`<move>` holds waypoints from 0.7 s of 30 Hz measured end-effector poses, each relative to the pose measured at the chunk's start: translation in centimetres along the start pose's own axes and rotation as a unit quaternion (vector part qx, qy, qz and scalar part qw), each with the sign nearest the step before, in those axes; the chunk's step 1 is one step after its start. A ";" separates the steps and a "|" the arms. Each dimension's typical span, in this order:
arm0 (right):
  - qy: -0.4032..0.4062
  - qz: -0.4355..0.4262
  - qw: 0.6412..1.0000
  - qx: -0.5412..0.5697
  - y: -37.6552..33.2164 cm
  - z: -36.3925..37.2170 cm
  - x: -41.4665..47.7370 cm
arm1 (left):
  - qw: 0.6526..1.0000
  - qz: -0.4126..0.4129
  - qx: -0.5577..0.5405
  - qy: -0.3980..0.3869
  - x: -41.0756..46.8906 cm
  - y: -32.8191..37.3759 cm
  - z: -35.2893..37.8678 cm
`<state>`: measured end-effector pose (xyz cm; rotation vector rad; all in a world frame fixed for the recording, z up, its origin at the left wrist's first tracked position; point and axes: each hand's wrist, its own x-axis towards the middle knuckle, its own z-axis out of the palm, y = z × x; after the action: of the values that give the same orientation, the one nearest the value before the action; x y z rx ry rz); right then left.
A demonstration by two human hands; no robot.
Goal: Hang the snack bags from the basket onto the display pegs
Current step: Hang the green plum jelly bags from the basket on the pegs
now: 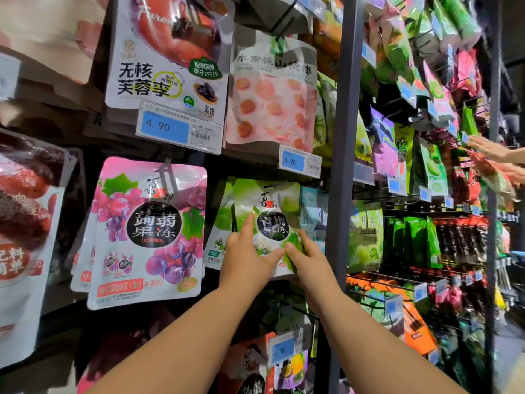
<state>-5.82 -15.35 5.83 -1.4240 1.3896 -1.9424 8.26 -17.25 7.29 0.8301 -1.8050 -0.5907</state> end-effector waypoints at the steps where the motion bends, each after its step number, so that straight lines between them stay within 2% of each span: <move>1: -0.005 0.009 1.000 -0.004 0.4 0.3 0.2 | 1.000 -0.010 0.005 0.001 0.2 -0.4 0.0; 8: -0.007 0.050 0.998 -0.048 1.6 2.3 1.5 | 0.998 -0.051 0.033 0.027 2.2 -2.6 0.4; 13: -0.006 0.066 0.986 -0.152 1.7 3.2 2.6 | 0.995 -0.088 0.034 0.032 3.4 -3.2 0.7; 21: -0.030 0.040 0.975 -0.215 2.4 2.3 1.1 | 0.994 -0.075 0.042 0.073 1.5 -3.8 1.1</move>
<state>-4.89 -18.43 4.35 -1.5619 1.8878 -1.5943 7.90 -20.87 5.05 1.0477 -1.6537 -0.5386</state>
